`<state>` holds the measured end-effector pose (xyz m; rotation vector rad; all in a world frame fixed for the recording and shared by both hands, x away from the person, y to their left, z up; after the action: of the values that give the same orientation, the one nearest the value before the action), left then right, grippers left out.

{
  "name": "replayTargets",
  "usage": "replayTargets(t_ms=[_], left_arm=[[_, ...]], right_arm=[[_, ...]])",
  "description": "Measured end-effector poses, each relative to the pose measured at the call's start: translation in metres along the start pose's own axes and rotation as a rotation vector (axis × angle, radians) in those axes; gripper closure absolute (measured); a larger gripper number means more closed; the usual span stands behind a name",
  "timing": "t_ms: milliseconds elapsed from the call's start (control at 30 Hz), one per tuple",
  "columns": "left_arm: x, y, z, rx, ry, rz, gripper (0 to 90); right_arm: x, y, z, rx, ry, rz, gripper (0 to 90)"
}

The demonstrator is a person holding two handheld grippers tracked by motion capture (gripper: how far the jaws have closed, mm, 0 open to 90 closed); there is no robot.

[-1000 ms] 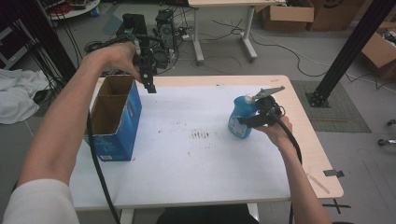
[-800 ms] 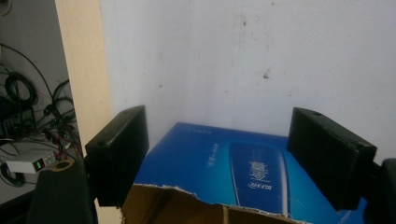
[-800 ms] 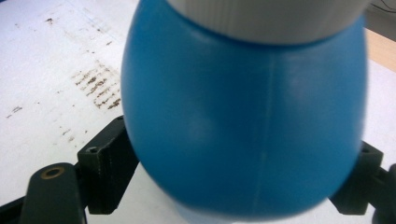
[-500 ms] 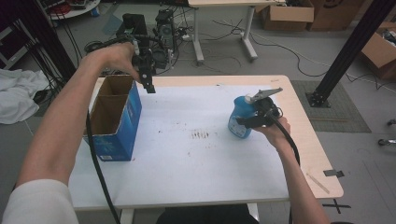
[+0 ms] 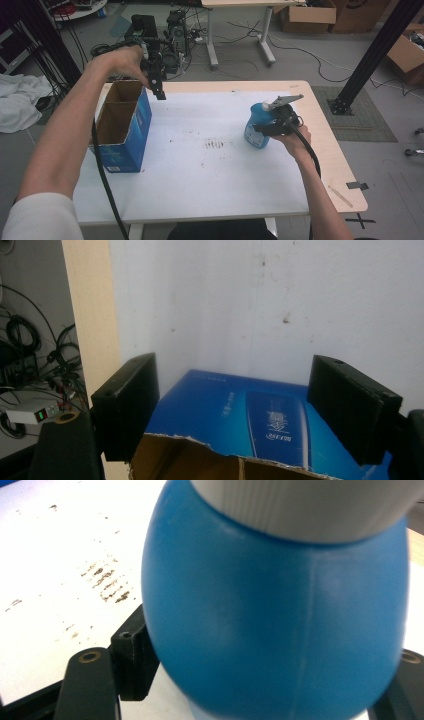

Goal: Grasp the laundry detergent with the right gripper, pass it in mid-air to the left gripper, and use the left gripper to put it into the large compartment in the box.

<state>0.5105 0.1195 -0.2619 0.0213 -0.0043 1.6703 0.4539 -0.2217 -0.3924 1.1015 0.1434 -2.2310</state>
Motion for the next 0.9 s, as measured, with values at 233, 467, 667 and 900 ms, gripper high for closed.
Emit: replayTargets(t_ms=[233, 467, 667, 900], left_arm=[[-0.0001, -0.0002, -0.0006, -0.002, 0.0, -0.001, 21.6], [0.0001, 0.0002, -0.0007, -0.005, 0.004, -0.003, 21.7], [0.0005, 0.0011, -0.0001, -0.009, 0.006, -0.004, 21.9], [0.0018, 0.0011, 0.0009, -0.01, 0.011, -0.003, 22.0]], right_arm=[[0.0, -0.0007, -0.0009, 0.0, 0.0, -0.008, 31.9], [0.0013, -0.0002, -0.0019, 0.006, 0.001, -0.012, 33.2], [0.0017, -0.0009, -0.0032, 0.006, -0.002, -0.01, 35.6], [0.0012, -0.0018, -0.0035, 0.014, 0.016, 0.002, 42.2]])
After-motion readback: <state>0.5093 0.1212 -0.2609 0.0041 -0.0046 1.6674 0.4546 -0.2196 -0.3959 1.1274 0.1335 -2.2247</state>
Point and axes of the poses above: each handheld gripper's, and its own axes: z roughly backward along the jaws, x roughly out of its underside, y roughly to its right, the point moved 5 cm from there along -z, roughly forward along the jaws, and after that the axes turned 12 degrees about x, right-handed, at the moved point
